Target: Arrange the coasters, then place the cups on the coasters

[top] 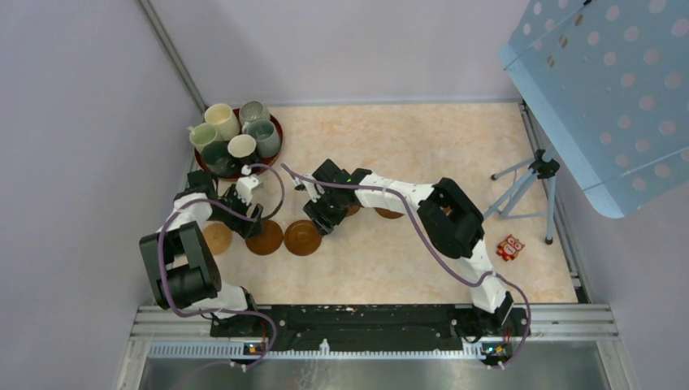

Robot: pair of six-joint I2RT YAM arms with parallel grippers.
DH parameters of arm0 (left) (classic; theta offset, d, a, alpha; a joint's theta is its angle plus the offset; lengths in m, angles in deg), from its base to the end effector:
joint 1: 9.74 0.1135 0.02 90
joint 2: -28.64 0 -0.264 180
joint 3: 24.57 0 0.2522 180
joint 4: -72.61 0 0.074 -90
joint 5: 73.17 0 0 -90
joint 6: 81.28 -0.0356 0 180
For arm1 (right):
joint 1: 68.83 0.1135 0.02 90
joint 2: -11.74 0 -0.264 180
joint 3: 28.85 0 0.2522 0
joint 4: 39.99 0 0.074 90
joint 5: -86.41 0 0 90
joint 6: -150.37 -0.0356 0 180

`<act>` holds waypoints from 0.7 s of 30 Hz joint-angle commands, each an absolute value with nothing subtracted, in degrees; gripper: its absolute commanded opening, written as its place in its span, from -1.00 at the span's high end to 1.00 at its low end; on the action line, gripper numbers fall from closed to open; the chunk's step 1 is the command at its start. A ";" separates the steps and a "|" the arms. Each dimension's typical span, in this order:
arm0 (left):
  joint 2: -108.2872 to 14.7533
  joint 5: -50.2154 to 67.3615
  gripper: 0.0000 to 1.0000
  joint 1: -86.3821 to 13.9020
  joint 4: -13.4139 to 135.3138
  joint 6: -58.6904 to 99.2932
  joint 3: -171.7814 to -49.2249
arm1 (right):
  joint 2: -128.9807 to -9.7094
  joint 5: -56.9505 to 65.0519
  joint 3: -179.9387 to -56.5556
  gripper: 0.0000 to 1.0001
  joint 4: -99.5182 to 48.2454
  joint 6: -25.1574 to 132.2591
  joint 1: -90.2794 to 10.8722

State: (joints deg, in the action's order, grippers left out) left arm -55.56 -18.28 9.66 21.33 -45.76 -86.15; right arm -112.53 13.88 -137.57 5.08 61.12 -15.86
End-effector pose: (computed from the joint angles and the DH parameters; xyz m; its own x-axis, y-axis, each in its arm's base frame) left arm 0.2471 0.0653 0.1801 -0.6252 0.4857 -0.6109 0.6671 0.7388 -0.0953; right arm 0.2713 0.3773 0.1700 -0.5136 -0.7016 -0.4940 -0.8570 0.4477 0.2552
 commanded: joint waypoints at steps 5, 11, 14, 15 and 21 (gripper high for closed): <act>-54.68 -20.11 -0.74 9.44 23.13 -43.77 -87.11 | -113.98 10.37 -144.17 -0.06 5.23 58.58 -13.87; -55.06 -20.82 -0.78 9.64 23.04 -42.74 -87.68 | -116.13 6.95 -145.11 -0.08 6.01 58.89 -12.75; -55.48 -20.95 -0.77 9.68 22.65 -43.16 -87.82 | -116.73 6.17 -144.96 -0.08 6.41 59.29 -12.49; -55.52 -20.77 -0.77 9.68 22.64 -43.37 -87.75 | -116.76 5.97 -144.81 -0.08 6.60 59.43 -12.45; -56.21 -20.16 -0.67 9.68 22.24 -45.93 -87.01 | -115.49 5.46 -142.49 -0.01 7.24 60.05 -12.47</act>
State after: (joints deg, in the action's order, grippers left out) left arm -55.63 -18.91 9.66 22.38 -43.94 -86.15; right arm -116.05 6.76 -143.17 6.37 59.50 -13.04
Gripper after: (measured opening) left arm 0.850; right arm 0.518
